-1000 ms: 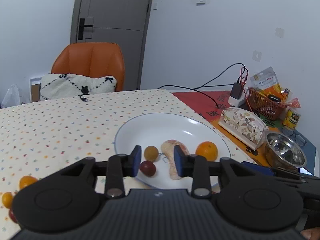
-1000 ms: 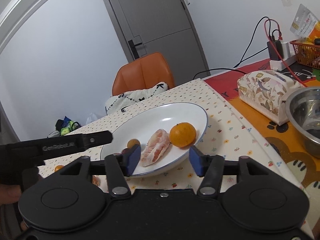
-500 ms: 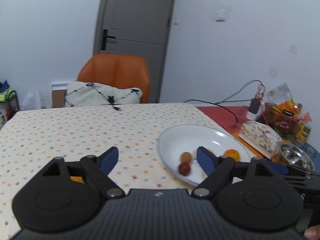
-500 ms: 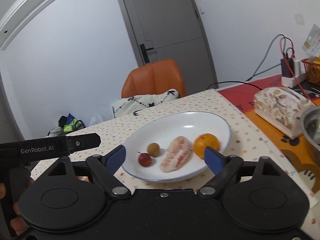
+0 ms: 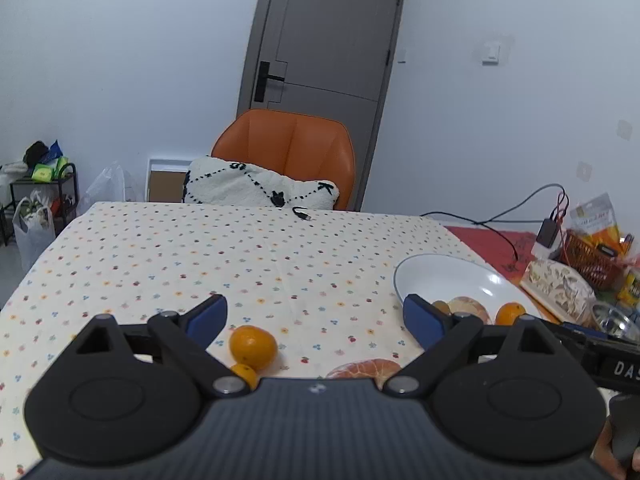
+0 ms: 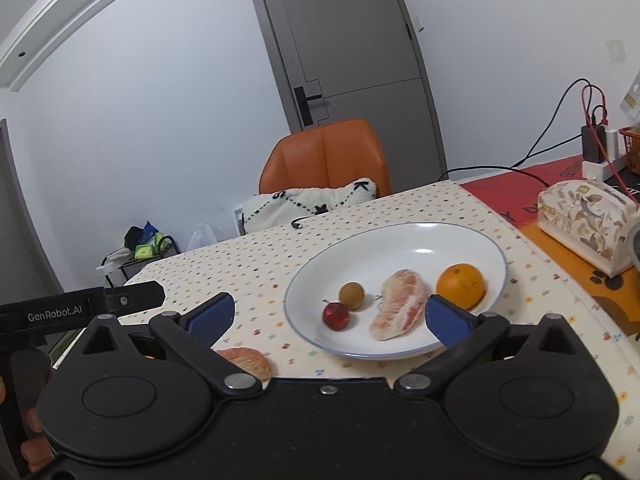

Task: Organize fruits
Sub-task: 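Move both tools back toward the remaining fruits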

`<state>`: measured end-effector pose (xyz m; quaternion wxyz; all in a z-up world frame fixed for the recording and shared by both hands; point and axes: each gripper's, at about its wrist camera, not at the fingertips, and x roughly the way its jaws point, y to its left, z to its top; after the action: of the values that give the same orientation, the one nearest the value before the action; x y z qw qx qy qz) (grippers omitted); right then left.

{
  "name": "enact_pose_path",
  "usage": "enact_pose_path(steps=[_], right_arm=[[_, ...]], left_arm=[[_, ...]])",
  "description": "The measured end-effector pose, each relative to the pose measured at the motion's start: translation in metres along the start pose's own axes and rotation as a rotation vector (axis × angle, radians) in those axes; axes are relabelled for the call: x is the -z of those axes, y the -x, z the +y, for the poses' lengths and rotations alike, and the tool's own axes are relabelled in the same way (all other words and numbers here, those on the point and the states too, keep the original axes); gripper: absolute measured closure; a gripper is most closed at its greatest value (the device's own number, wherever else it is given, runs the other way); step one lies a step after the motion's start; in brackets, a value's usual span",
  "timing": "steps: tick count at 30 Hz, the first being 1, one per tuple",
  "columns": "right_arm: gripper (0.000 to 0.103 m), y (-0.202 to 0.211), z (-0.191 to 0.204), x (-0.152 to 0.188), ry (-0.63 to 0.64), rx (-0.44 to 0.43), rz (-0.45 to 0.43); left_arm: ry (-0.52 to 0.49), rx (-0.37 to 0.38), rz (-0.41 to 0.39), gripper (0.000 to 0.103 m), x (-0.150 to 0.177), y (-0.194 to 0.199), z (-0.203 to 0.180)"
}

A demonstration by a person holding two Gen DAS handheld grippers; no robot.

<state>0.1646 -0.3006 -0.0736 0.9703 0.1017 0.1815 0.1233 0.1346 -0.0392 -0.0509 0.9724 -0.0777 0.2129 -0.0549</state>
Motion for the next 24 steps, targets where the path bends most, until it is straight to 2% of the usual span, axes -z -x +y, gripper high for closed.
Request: enact_pose_path(steps=[5,13,24], right_arm=[[0.0,0.003,0.005,-0.004,-0.029,0.011,-0.001],[0.0,0.005,0.012,-0.014,-0.107,-0.037,0.035],[0.0,0.005,0.032,-0.017,-0.065,-0.108,0.026]], left_arm=[[-0.024,-0.023,-0.023,0.009,-0.001,0.015,0.012],[0.015,-0.06,-0.012,0.009,-0.006,0.032,0.038],[0.047,-0.122,-0.027,0.01,-0.004,0.036,0.063]])
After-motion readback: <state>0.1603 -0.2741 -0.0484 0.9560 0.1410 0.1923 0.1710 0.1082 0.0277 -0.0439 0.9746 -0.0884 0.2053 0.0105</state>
